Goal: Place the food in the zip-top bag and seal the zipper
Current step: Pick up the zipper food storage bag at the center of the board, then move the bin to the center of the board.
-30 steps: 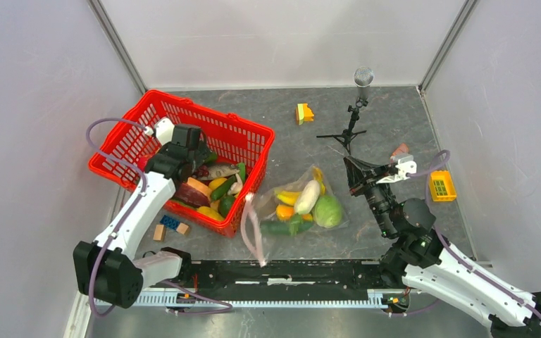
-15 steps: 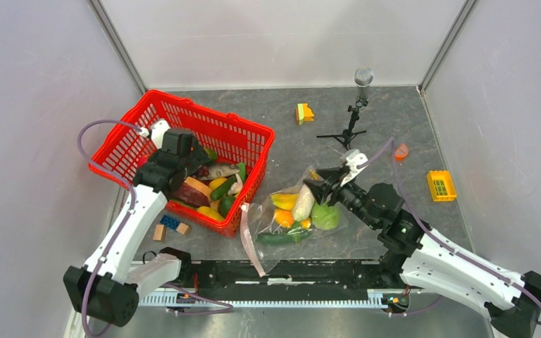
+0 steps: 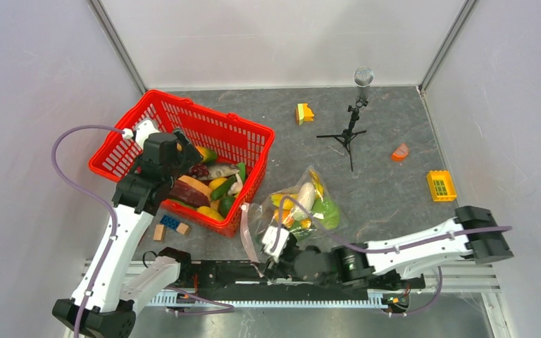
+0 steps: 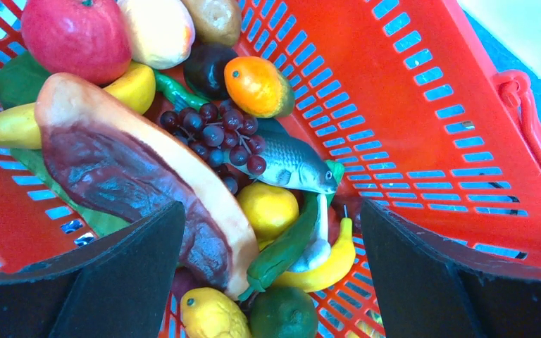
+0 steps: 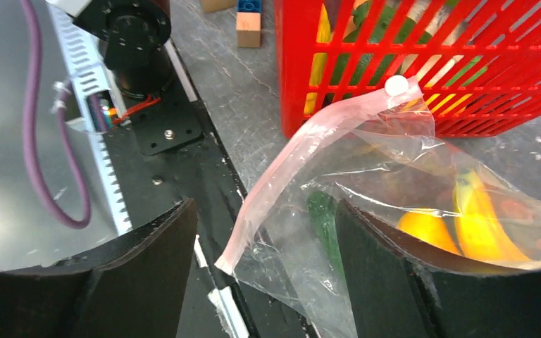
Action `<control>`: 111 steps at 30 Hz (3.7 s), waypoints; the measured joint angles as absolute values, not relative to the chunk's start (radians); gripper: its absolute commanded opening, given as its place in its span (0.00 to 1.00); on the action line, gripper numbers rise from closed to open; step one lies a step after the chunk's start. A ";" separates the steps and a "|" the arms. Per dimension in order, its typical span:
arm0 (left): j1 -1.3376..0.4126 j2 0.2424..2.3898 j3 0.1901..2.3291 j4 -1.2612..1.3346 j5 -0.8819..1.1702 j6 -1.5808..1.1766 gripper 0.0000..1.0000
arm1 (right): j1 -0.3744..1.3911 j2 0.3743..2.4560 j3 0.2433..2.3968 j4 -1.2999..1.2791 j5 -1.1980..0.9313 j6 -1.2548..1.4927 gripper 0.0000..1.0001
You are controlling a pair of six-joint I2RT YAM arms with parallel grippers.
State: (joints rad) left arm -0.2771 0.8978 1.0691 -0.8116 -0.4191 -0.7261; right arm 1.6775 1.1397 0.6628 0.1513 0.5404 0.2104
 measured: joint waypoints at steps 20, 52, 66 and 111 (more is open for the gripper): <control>-0.277 0.788 1.077 -0.893 -0.479 -0.709 1.00 | 1.756 1.654 0.983 0.149 1.019 0.195 0.69; -0.277 0.818 1.056 -0.852 -0.347 -0.544 1.00 | 1.536 1.042 0.746 0.052 1.000 0.337 0.00; -0.299 1.359 1.388 -0.704 -0.009 -0.416 0.94 | 1.407 0.693 0.653 0.012 0.966 0.283 0.00; -0.429 1.193 1.261 -0.792 -0.395 -0.380 1.00 | 1.406 0.450 0.625 -0.300 1.082 0.365 0.00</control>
